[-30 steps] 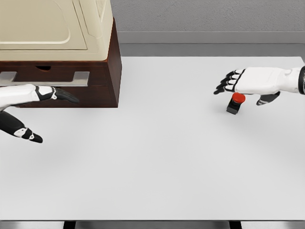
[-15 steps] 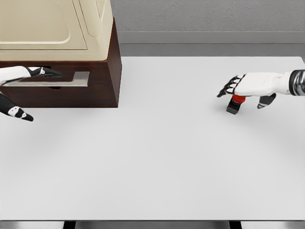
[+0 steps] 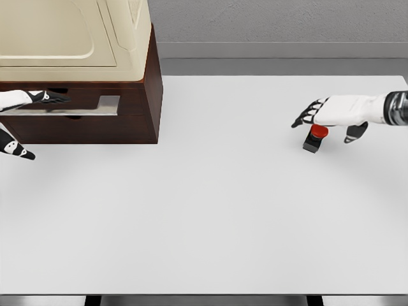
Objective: Open the cabinet drawer with left arm, and place a switch into the drawer with right arm
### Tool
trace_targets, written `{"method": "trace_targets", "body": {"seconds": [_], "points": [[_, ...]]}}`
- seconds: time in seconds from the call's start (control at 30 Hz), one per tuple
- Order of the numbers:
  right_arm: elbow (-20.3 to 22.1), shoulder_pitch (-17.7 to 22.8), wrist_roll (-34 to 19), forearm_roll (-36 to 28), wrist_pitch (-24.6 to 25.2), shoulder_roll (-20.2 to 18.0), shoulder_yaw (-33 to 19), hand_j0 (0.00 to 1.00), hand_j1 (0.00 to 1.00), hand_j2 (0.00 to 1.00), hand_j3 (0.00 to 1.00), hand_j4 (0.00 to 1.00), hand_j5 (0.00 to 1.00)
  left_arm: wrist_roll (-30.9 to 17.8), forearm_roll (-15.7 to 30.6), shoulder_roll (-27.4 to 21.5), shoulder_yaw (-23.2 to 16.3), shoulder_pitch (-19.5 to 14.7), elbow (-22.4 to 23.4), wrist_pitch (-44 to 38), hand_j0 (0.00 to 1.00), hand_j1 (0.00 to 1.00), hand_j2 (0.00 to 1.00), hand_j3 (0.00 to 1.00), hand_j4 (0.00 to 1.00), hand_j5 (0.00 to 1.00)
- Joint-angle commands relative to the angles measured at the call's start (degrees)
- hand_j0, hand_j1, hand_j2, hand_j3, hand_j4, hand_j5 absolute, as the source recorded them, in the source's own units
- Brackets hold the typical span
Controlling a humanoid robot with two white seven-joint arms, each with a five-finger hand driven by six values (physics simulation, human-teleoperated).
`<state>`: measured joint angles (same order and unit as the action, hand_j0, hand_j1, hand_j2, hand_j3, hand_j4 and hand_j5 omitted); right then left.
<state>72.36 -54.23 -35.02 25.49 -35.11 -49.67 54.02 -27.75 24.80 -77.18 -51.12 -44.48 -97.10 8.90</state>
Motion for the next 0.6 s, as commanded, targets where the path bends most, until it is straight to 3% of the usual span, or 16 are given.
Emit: {"method": "trace_targets", "body": {"seconds": [0.0, 0.57], "points": [[-0.11, 0.0, 0.02, -0.17, 0.11, 0.1, 0.82, 1.0, 1.0, 1.0, 1.0, 1.0, 1.0, 0.86, -0.28, -0.08, -0.12, -0.08, 0.06, -1.43, 1.0, 1.0, 1.0, 1.0, 1.0, 1.0], [-1.43, 0.0, 0.02, -0.09, 0.11, 1.06, 2.14, 1.0, 1.0, 1.0, 1.0, 1.0, 1.0, 1.12, -1.51, -0.61, -1.88, 0.79, 0.24, -1.08, 1.0, 1.0, 1.0, 1.0, 1.0, 1.0]]}}
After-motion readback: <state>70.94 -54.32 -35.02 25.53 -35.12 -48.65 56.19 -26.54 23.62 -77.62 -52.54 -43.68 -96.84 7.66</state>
